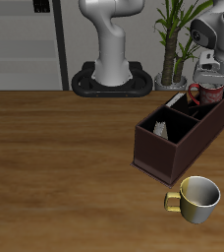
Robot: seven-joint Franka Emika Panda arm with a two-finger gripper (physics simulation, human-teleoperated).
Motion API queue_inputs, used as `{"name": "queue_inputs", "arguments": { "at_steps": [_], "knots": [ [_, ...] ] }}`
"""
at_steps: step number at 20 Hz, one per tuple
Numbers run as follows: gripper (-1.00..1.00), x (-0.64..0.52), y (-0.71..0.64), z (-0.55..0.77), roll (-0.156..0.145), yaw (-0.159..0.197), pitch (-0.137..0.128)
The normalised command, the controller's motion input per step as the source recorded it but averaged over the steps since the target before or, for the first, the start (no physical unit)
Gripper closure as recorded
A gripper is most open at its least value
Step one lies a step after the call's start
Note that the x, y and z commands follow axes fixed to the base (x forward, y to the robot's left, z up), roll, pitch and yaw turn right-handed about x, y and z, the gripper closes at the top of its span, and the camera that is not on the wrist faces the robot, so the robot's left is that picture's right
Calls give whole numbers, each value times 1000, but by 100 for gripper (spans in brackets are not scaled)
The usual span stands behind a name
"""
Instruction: Place the black book into the left desk caddy's front compartment and place the yellow book into the left desk caddy's right compartment and place the red mug into the left desk caddy's left compartment
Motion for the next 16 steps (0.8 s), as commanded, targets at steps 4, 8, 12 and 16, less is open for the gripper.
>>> {"name": "queue_inputs", "arguments": {
  "at_steps": [4, 8, 12, 16],
  "knots": [
    [-100, -28, 117, -181, 140, 74, 30],
    [-100, -20, 11, -70, 77, 21, -13],
    [-100, 91, -98, 30, -23, 18, -13],
    [-100, -99, -138, 254, 11, 0, -31]
  ]
}}
